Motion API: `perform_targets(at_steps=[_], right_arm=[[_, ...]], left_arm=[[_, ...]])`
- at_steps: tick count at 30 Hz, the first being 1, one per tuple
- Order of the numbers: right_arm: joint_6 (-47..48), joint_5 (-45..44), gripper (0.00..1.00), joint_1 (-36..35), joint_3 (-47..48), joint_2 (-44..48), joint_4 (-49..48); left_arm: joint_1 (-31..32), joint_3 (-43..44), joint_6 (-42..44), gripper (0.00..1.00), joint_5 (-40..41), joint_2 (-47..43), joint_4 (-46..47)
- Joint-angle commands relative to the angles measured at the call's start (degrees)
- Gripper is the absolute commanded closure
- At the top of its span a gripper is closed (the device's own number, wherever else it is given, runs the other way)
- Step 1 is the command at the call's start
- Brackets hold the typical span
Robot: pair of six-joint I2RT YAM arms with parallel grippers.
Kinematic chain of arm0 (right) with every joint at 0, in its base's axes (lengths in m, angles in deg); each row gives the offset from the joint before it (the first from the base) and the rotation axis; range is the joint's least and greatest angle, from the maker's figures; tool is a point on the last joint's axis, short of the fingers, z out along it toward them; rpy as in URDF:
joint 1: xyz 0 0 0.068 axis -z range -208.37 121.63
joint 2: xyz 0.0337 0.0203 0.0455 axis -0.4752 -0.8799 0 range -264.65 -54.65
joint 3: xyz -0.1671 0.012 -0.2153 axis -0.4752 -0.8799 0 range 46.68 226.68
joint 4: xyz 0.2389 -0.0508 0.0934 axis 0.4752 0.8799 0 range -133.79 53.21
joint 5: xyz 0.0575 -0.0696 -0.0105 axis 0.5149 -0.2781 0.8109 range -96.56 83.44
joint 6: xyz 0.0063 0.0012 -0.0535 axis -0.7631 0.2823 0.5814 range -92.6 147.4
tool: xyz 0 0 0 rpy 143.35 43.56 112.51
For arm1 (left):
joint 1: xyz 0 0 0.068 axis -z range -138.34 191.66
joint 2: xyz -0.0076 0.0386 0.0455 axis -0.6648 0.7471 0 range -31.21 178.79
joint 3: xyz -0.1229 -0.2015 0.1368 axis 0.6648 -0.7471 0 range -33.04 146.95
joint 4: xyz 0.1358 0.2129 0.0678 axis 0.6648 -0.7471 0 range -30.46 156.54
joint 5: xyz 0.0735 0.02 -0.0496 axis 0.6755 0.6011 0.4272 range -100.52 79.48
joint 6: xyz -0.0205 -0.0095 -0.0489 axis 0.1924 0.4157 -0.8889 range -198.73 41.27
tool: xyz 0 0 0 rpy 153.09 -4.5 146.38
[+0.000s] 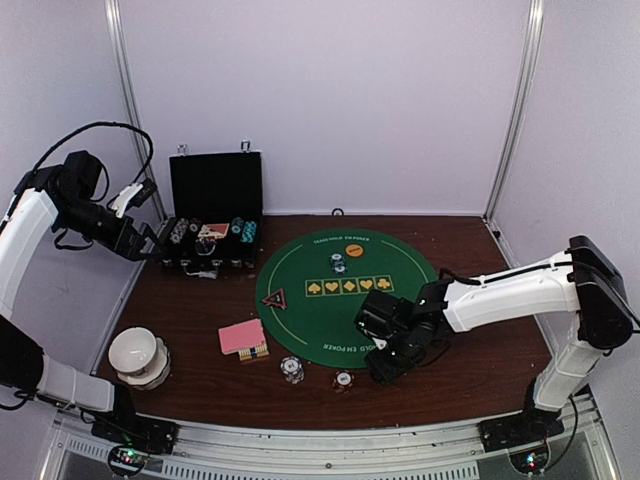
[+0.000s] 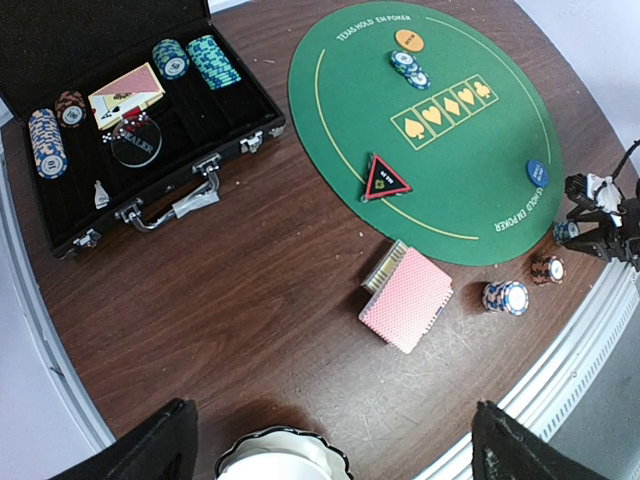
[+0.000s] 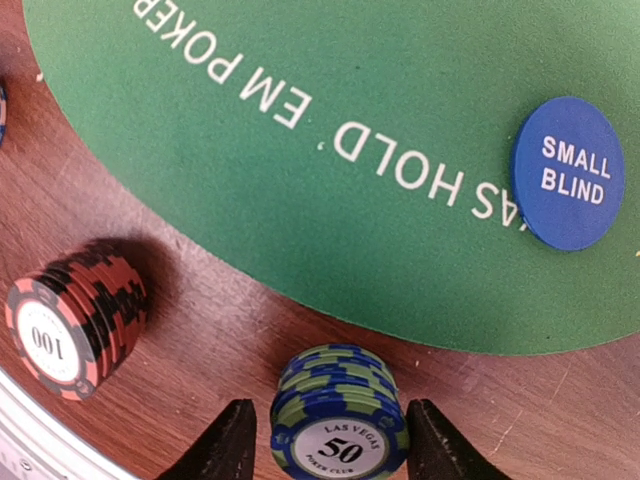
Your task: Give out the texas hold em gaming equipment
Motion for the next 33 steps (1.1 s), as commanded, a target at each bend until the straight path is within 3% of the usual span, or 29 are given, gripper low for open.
perform_targets(at_steps=[1, 18, 25, 33], right_arm=[[0.09, -3.85, 0.49, -0.8, 1.43, -0.54, 1.75], [0.8, -5.33, 0.8, -0.93, 3.87, 2.48, 4.14], [2.43, -6.05, 0.84, -0.93, 15.51, 1.33, 8.88], [4.37, -6.12, 0.89, -0.89, 28.91, -12.09, 5.32]], left_arm=[[-0.34, 1.51, 0.66, 0.02, -0.25, -1.12, -0.12], [-0.34, 1.49, 0.77, 0.02, 0.09, -1.78, -0.26], [-0.29, 1.44, 0.69, 0.02, -0.02, -1.83, -0.27], [-0.29, 0.89, 0.86, 0.02, -0.01, -1.7, -0.27]])
